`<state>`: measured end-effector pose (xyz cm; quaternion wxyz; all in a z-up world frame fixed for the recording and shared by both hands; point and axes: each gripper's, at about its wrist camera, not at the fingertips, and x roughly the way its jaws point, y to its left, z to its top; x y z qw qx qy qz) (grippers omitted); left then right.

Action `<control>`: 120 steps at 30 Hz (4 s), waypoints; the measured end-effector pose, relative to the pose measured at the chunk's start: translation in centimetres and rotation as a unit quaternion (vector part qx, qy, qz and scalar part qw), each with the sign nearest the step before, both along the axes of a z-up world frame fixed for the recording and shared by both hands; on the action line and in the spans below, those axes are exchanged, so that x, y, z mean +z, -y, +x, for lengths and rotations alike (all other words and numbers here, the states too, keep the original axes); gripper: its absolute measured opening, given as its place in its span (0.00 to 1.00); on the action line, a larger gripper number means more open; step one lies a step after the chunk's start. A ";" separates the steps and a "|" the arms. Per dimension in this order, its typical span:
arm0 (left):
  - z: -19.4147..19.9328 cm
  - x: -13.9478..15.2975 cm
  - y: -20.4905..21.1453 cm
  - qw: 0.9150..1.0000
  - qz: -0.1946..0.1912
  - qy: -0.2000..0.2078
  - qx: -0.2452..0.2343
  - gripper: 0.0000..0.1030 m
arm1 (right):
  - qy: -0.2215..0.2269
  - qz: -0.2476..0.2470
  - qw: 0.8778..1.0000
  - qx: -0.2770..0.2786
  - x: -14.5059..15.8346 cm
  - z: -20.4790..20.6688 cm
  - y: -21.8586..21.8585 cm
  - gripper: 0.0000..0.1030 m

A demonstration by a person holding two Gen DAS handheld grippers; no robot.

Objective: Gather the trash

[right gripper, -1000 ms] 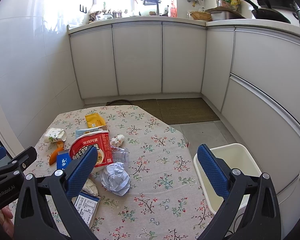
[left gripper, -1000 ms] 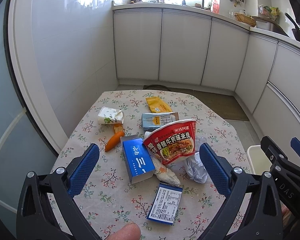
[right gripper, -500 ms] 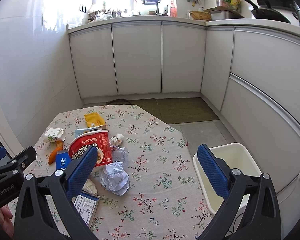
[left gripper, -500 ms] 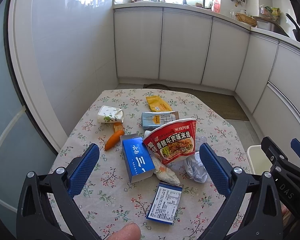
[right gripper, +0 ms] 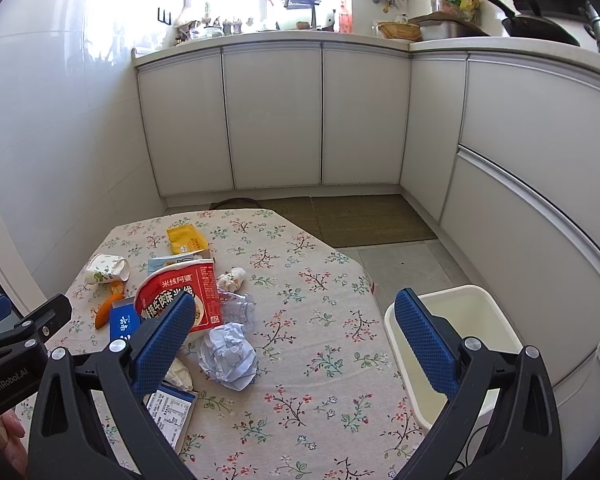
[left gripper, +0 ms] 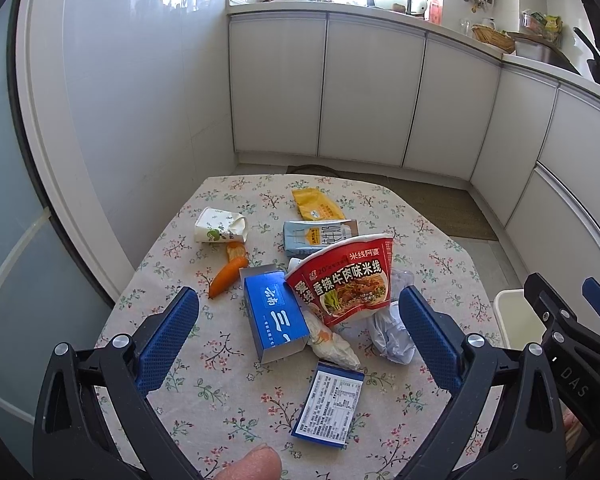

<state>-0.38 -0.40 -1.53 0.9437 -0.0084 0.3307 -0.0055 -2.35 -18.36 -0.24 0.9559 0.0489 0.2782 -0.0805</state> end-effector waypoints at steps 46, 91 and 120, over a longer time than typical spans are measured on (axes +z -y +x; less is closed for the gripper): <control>4.0 -0.2 -4.6 0.998 -0.023 -0.039 0.045 0.93 | -0.117 0.042 0.992 -0.012 -3.1 3.2 0.4 0.94; 25.2 -9.4 -17.6 0.925 -0.311 -0.147 0.161 0.24 | -0.196 0.170 0.964 0.052 -7.4 10.6 1.6 0.94; 7.9 3.1 -13.4 0.991 -0.124 -0.032 -0.035 0.25 | -0.422 0.041 0.880 0.214 -15.7 40.9 -13.6 0.06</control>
